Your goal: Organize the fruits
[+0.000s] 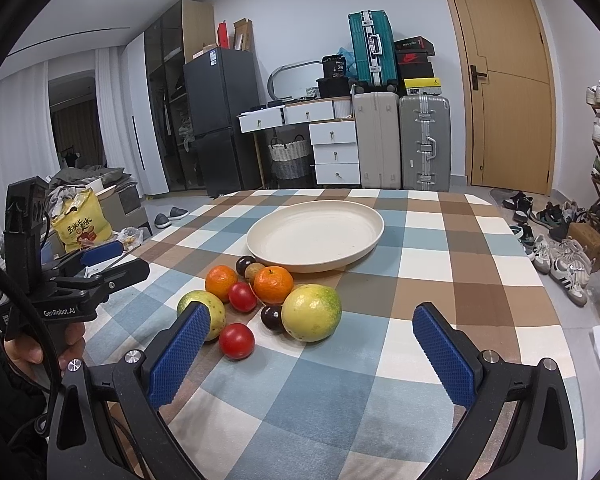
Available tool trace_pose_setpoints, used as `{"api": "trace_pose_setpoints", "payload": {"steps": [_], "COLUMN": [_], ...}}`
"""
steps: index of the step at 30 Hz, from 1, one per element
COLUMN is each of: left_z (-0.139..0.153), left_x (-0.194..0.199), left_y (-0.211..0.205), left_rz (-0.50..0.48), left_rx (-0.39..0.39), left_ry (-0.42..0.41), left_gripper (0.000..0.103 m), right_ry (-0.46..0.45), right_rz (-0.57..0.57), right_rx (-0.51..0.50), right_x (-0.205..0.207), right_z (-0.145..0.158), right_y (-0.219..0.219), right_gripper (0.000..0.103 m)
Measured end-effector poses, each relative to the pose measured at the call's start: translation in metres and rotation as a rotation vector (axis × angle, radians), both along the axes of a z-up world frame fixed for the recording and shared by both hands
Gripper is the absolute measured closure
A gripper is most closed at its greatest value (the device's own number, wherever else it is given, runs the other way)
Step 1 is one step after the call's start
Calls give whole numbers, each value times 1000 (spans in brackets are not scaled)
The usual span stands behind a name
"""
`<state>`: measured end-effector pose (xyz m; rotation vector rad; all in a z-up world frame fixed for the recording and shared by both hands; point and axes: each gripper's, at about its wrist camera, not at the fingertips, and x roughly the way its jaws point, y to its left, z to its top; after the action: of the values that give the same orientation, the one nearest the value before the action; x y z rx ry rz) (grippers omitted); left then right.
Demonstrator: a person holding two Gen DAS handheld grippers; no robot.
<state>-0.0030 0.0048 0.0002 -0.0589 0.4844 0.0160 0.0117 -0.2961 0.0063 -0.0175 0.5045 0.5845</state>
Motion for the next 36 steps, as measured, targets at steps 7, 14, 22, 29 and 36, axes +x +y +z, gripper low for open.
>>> {"api": "trace_pose_setpoints", "payload": {"steps": [7, 14, 22, 29, 36], "left_z": [-1, 1, 1, -6, -10], "left_x": [1, 2, 6, 16, 19], "left_y": [-1, -8, -12, -13, -12], "left_rz": [-1, -1, -31, -30, -38], "left_rx": [0, 3, 15, 13, 2], "left_ry": [0, -1, 14, 84, 102], "left_gripper": [1, 1, 1, 1, 1], "right_ry": [1, 0, 0, 31, 95], "right_rz": [0, 0, -12, -40, -57], "right_rx": [1, -1, -8, -24, -25], "right_x": [0, 0, 0, 5, 18], "right_z": [0, 0, -2, -4, -9], "right_y": [0, 0, 0, 0, -3], "right_gripper": [0, 0, 0, 0, 0]}}
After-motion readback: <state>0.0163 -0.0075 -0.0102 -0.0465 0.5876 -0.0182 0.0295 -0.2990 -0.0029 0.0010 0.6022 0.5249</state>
